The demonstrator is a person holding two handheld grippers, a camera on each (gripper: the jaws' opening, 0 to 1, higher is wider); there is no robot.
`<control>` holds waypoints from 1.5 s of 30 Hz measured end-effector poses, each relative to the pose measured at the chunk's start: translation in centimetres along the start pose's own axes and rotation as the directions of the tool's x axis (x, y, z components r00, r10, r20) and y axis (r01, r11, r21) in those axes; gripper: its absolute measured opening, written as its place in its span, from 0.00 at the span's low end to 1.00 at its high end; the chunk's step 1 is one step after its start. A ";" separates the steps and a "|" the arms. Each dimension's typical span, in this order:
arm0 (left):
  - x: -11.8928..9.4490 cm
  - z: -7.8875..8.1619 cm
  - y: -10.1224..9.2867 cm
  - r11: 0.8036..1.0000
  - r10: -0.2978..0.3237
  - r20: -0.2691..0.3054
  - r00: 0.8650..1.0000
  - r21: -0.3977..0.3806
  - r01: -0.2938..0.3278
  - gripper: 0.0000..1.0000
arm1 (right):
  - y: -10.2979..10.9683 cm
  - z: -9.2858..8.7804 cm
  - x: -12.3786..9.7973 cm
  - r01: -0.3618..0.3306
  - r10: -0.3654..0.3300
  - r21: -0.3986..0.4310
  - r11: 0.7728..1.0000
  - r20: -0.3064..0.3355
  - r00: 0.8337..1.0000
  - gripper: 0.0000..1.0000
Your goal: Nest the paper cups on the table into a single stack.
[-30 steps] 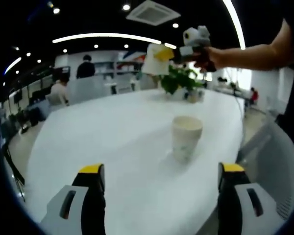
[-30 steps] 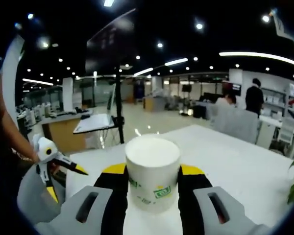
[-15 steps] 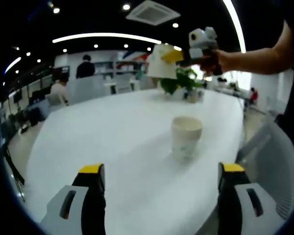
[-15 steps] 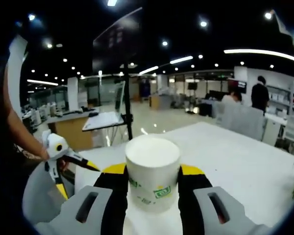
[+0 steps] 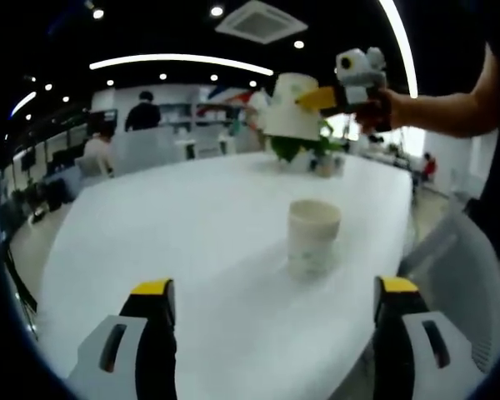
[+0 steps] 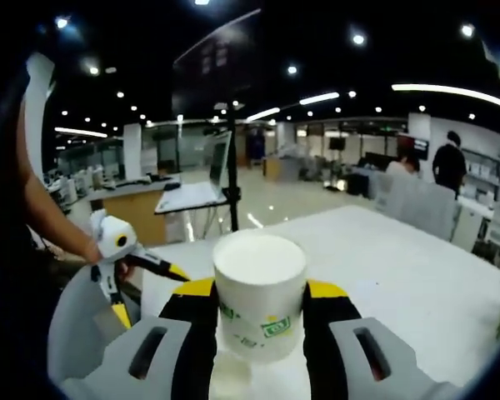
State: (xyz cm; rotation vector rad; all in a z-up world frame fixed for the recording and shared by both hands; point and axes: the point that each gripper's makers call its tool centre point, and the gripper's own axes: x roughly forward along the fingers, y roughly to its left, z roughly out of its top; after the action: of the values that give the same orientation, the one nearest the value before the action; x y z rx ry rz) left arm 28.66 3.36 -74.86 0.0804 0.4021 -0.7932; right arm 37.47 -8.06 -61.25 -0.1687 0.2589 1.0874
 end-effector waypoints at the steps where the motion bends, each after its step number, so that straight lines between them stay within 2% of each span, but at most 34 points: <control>1: 0.0 0.0 0.0 1.000 0.000 0.000 1.000 0.001 0.000 1.00 | 0.2 -0.1 0.0 -0.004 0.004 -0.001 1.000 -0.001 1.000 0.37; 7: 0.0 0.3 -0.2 1.000 -0.006 0.011 1.000 0.025 0.006 0.98 | 1.4 0.2 -0.3 -0.015 0.015 0.010 1.000 0.012 1.000 0.37; 9: 0.0 0.3 -0.3 1.000 -0.006 0.010 1.000 0.028 0.006 0.97 | 1.9 -0.1 -0.3 -0.015 0.015 -0.019 1.000 0.001 1.000 0.37; 16: -0.1 0.4 -0.3 1.000 -0.005 0.017 1.000 0.023 0.004 0.97 | 3.7 -0.6 -0.5 -0.042 0.041 -0.019 0.999 -0.008 0.999 0.37; 23: -0.2 0.6 -0.2 1.000 -0.002 0.024 1.000 0.020 0.001 0.97 | 4.3 -0.6 -0.5 -0.050 0.050 -0.019 0.999 -0.001 0.999 0.37; 25: -0.2 0.7 -0.2 1.000 0.001 0.027 1.000 0.022 -0.002 0.96 | 4.5 -0.6 -0.5 -0.053 0.053 -0.014 0.999 0.007 0.999 0.37; 27: -0.2 0.9 -0.3 0.999 0.005 0.029 1.000 0.033 -0.006 0.96 | 4.6 -0.2 -0.6 -0.054 0.055 -0.011 0.998 0.042 0.998 0.37; 28: -0.2 1.2 -0.3 0.999 0.006 0.037 0.999 0.041 -0.008 0.96 | 4.7 0.2 -0.7 -0.058 0.058 0.000 0.998 0.079 0.995 0.37; 32: -0.2 2.5 -1.1 0.997 -0.024 0.057 0.998 0.072 0.020 0.99 | 4.9 0.4 -1.0 -0.064 0.062 0.011 0.998 0.126 0.990 0.37; 34: 0.0 4.0 -2.0 0.997 -0.076 0.091 0.993 -0.015 0.077 0.98 | 5.1 1.0 -1.2 -0.072 0.065 0.035 0.997 0.161 0.985 0.37; 35: 0.0 4.3 -2.1 0.996 -0.085 0.099 0.991 -0.016 0.087 0.98 | 5.2 1.2 -1.4 -0.079 0.072 0.036 0.996 0.175 0.982 0.37; 38: 0.0 6.7 -3.3 0.985 -0.162 0.123 0.979 -0.042 0.168 0.94 | 5.6 1.7 -1.7 -0.098 0.090 0.032 0.995 0.194 0.977 0.37; 39: -0.1 7.9 -3.4 0.981 -0.181 0.147 0.973 -0.048 0.189 0.94 | 6.0 2.1 -1.9 -0.111 0.103 0.028 0.993 0.210 0.972 0.37; 41: -0.2 9.8 -3.5 0.976 -0.200 0.184 0.962 -0.044 0.212 0.96 | 6.3 2.7 -2.1 -0.127 0.118 0.027 0.991 0.232 0.965 0.37; 45: -0.8 12.4 -4.1 0.959 -0.268 0.203 0.942 -0.036 0.280 0.93 | 6.7 4.3 -2.7 -0.158 0.146 0.021 0.987 0.273 0.951 0.37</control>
State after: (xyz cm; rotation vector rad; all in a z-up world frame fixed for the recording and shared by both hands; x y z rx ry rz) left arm 29.24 -1.68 -62.77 -0.1167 0.2529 -1.0530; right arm 30.82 -6.20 -56.43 0.0405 0.0491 1.2429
